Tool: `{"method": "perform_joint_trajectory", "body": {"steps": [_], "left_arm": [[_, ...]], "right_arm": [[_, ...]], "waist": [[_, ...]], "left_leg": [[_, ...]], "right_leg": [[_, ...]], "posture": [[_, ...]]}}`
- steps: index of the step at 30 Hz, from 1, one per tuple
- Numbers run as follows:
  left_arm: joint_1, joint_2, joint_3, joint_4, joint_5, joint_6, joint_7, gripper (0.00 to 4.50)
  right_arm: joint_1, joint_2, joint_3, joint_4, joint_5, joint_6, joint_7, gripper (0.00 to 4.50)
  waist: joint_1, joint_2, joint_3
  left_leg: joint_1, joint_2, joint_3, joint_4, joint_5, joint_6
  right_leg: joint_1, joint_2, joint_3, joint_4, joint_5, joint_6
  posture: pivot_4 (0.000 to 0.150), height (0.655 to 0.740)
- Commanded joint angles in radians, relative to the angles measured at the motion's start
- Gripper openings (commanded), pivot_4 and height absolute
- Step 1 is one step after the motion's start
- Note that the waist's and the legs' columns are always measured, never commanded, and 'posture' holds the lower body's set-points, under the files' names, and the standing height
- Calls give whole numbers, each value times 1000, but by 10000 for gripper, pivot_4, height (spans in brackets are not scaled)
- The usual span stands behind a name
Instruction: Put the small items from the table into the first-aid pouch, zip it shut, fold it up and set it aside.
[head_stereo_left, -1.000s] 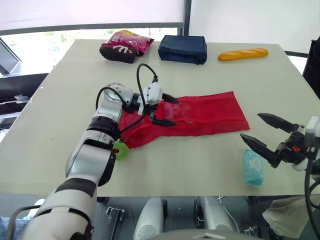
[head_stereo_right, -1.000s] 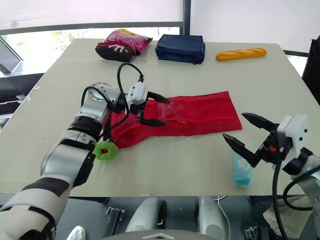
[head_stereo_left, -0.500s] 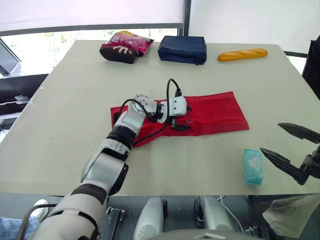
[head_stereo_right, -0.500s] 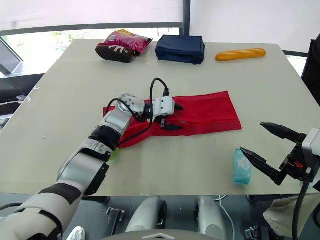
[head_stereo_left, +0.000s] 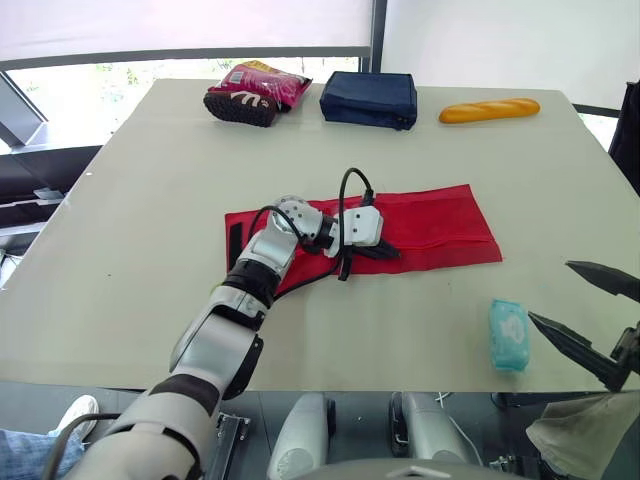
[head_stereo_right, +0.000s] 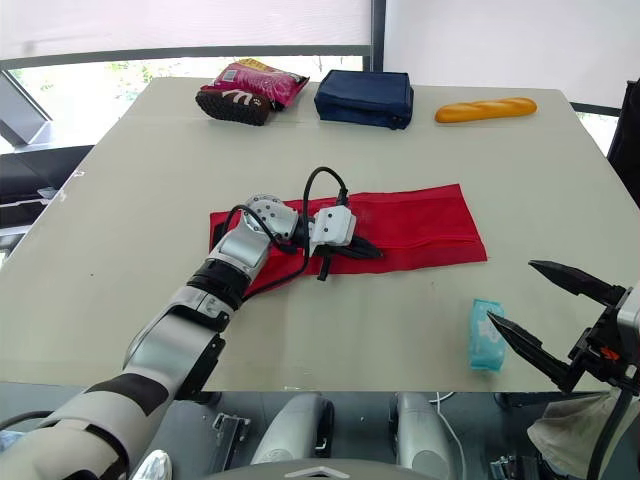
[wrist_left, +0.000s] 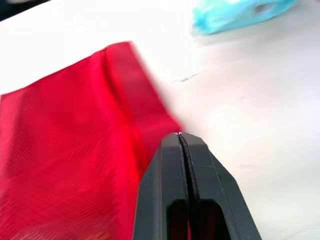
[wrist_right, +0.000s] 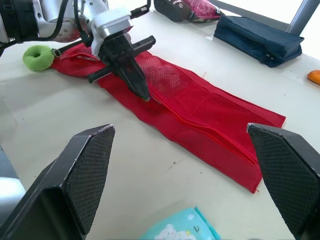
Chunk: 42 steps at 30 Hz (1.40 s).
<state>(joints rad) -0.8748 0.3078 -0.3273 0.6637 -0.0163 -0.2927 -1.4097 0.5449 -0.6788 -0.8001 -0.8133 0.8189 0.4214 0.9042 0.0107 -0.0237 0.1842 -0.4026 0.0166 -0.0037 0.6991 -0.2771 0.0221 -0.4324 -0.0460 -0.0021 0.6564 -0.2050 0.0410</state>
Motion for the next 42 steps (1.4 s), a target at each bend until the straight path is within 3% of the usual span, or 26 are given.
{"method": "perform_joint_trajectory", "body": {"steps": [1, 5, 13, 17, 28, 31, 32, 33, 39, 42], "left_arm": [[15, 17, 6, -82, -55, 5, -66, 755], [29, 28, 9, -110, -70, 20, -90, 755], [-43, -4, 59, -26, -53, 29, 71, 755], [-62, 4, 37, 20, 21, -23, 152, 17534], [-158, -35, -20, 237, 152, -107, 237, 17534], [-183, -57, -3, 273, 136, -113, 232, 8658], [-188, -58, -4, 283, 135, -123, 225, 2140], [-189, -56, -7, 290, 137, -132, 216, 327], [-184, -45, -6, 300, 124, -169, 140, 327], [-164, -39, 3, 252, 71, -166, 36, 327]], "right_arm": [[16, 4, -36, -15, 22, -30, 6, 45000], [34, 4, -40, -8, 22, -41, 15, 45000], [39, 2, -20, 0, 12, -63, 11, 45000], [37, 0, -14, 3, 11, -68, 12, 45000], [25, -2, -6, 15, 0, -83, 8, 45000], [26, 1, -10, 15, -1, -86, 9, 45000], [30, 4, -12, 14, -2, -88, 10, 45000], [34, 6, -14, 13, -3, -91, 10, 45000], [52, 18, -19, 7, -4, -103, 5, 45000], [63, 28, -21, -1, -2, -105, 4, 45000]], "waist": [[0, 0, 0], [3, 0, 0], [3, 0, 0], [3, 0, 0], [4, 0, 0], [4, 0, 0], [3, 0, 0], [3, 0, 0], [3, 0, 0], [3, 0, 0]], "left_leg": [[0, 0, 0, 0, 0, 0], [0, 0, 0, 0, 0, 0], [0, 0, 0, 0, 0, 0], [0, 0, 0, 0, 0, 0], [0, 0, 0, 0, 0, 0], [0, -1, 0, 0, 0, 0], [0, -1, 0, 0, 0, 0], [0, -1, 0, 0, 0, 0], [0, 0, 0, 0, 0, 0], [0, 0, 0, 0, 0, 0]], "right_leg": [[0, 0, 0, 0, 0, 0], [0, 0, 0, 0, -2, -3], [0, 0, 0, 0, 0, 1], [0, 0, 0, 0, 0, 1], [0, 0, 0, 0, 1, 1], [0, 0, 0, 0, 1, 1], [0, 0, 0, 0, 1, 1], [0, 0, 0, 0, 1, 1], [0, 0, 0, 0, 1, 1], [0, 0, 0, 0, 0, 1]], "posture": [[1500, 7134], [1500, 7134], [1500, 7134], [1500, 7134], [1500, 7134], [1500, 7134], [1500, 7134], [1500, 7134], [1500, 7134], [1500, 7134]]}}
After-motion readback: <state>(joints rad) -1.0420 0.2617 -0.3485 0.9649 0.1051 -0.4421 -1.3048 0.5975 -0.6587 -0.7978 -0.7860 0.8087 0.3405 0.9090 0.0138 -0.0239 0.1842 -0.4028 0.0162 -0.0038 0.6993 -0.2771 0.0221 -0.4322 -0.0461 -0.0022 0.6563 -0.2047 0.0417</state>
